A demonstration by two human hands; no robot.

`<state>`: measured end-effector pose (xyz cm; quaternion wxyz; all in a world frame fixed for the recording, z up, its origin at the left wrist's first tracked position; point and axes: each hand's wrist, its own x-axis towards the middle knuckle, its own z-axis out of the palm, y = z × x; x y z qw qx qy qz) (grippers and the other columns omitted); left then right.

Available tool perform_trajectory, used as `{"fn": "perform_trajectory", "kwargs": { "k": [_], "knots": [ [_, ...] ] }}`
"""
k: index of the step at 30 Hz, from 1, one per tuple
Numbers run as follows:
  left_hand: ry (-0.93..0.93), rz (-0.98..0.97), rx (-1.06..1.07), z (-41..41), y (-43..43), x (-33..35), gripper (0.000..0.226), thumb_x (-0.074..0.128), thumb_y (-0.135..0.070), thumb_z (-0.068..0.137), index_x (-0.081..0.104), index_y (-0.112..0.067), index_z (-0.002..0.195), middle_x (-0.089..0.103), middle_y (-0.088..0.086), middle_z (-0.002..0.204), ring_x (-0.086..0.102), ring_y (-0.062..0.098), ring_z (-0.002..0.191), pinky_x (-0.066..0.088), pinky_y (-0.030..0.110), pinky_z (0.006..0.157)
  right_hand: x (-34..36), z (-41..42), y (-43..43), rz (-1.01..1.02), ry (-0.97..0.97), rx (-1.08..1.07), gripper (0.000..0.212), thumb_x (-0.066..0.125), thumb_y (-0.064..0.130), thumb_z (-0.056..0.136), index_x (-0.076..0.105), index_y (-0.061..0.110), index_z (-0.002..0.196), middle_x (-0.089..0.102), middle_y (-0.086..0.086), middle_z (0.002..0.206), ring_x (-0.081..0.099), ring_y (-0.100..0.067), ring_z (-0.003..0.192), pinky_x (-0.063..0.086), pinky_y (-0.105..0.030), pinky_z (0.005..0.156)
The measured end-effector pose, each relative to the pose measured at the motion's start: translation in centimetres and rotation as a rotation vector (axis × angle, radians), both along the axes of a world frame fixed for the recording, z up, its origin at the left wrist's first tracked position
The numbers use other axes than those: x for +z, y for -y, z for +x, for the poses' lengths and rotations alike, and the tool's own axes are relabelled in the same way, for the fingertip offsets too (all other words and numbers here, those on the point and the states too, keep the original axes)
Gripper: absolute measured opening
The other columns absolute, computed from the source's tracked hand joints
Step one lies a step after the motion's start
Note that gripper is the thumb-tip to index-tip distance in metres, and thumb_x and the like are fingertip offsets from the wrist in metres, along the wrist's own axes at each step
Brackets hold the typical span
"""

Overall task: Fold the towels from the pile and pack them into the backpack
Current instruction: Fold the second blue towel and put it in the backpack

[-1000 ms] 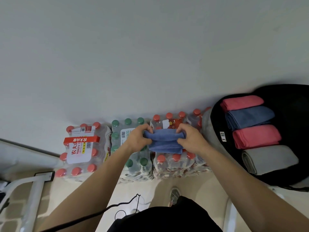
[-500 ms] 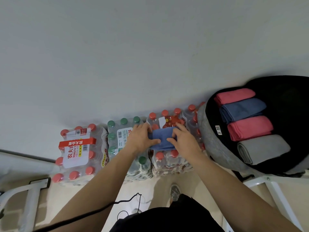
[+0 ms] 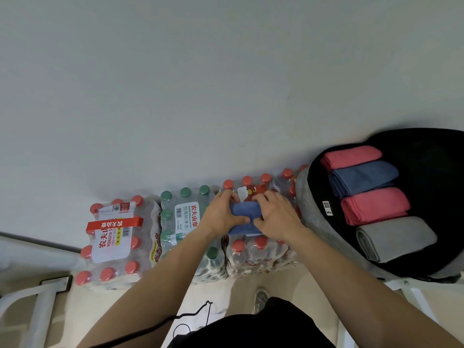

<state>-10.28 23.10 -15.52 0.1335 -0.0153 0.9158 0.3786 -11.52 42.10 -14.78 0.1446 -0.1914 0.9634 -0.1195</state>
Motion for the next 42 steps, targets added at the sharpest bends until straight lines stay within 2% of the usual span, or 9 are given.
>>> {"fn": "perform_trajectory", "kwargs": {
  "k": [3,6,8,13,17,25,32,39,42],
  "knots": [
    [-0.067,-0.101,0.044,-0.4,-1.3,-0.1,0.047,0.079,-0.034,0.073,0.051,-0.021,0.108,0.05,-0.001,0.11,0.054,0.02,0.092,0.048,0.035,0.079,-0.2,-1.1,-0.8,0.052,-0.014,0.016,0.055,0.056,0.036,0.088,0.042,0.024,0.14,0.046,-0.002,0.133,0.041,-0.026,0.126,0.031,-0.039,0.111],
    [-0.224,-0.353,-0.057,-0.3,-2.2,-0.5,0.038,0.064,-0.03,0.085,0.052,-0.019,0.12,0.053,0.002,0.12,0.055,0.025,0.104,0.046,0.039,0.089,-0.7,-1.3,-0.9,0.01,-0.023,0.092,0.065,0.052,0.029,0.093,0.028,0.022,0.153,0.031,0.002,0.155,0.025,-0.022,0.144,0.016,-0.04,0.121],
    [-0.255,-0.405,-0.122,0.3,-2.6,-0.9,0.036,0.052,-0.026,0.089,0.051,-0.019,0.125,0.056,0.0,0.123,0.053,0.023,0.114,0.038,0.037,0.098,-1.4,-0.6,-1.1,-0.01,0.0,0.115,0.067,0.045,0.026,0.095,0.02,0.018,0.156,0.022,0.002,0.161,0.016,-0.019,0.149,0.012,-0.04,0.123],
    [-0.25,-0.477,-0.157,1.8,-2.4,-2.7,0.056,0.024,-0.041,0.1,0.029,-0.019,0.151,0.031,-0.001,0.157,0.021,0.019,0.147,0.018,0.043,0.12,-3.4,0.9,-1.5,-0.024,-0.019,0.066,0.064,0.011,0.048,0.099,0.016,0.022,0.157,0.022,0.0,0.162,0.016,-0.02,0.15,0.021,-0.044,0.12],
    [-0.251,-0.543,-0.194,2.3,-2.6,-2.8,0.059,0.012,-0.048,0.102,0.018,-0.022,0.155,0.019,-0.003,0.162,0.009,0.019,0.151,0.014,0.049,0.121,-3.7,0.7,-1.6,0.014,-0.046,0.075,0.059,0.012,0.049,0.102,0.021,0.023,0.155,0.029,-0.003,0.158,0.024,-0.024,0.147,0.03,-0.047,0.115],
    [-0.244,-0.697,-0.173,1.9,-3.3,-3.6,0.056,0.022,-0.045,0.103,0.025,-0.023,0.154,0.027,0.002,0.159,0.016,0.025,0.15,0.012,0.052,0.119,-4.2,0.8,-0.9,0.11,-0.083,0.058,0.064,0.015,0.048,0.1,0.02,0.016,0.155,0.028,-0.011,0.16,0.025,-0.03,0.148,0.034,-0.048,0.114],
    [-0.212,-0.719,-0.167,1.0,-3.5,-4.0,0.056,0.02,-0.047,0.101,0.026,-0.027,0.153,0.029,0.002,0.159,0.016,0.025,0.15,0.013,0.053,0.119,-4.4,-0.5,-0.7,0.148,-0.134,0.119,0.067,0.01,0.047,0.098,0.027,0.014,0.154,0.03,-0.008,0.16,0.026,-0.027,0.147,0.028,-0.051,0.117],
    [-0.056,-0.592,-0.215,0.6,-2.9,-2.8,0.057,0.016,-0.049,0.101,0.009,-0.033,0.155,0.008,-0.002,0.164,-0.003,0.021,0.151,0.004,0.051,0.121,-4.3,-0.6,-1.1,0.167,-0.041,0.15,0.074,-0.007,0.051,0.092,0.002,0.019,0.157,0.007,-0.002,0.166,0.004,-0.022,0.152,0.013,-0.05,0.121],
    [0.103,-0.479,-0.299,-0.3,-2.1,-1.6,0.056,0.021,-0.039,0.104,0.007,-0.028,0.157,0.003,-0.001,0.164,-0.002,0.023,0.151,0.006,0.053,0.121,-2.7,-1.2,-1.2,0.165,0.069,0.159,0.066,0.009,0.054,0.099,-0.001,0.025,0.157,0.008,0.004,0.165,0.006,-0.02,0.151,0.007,-0.049,0.122]
  ]
}}
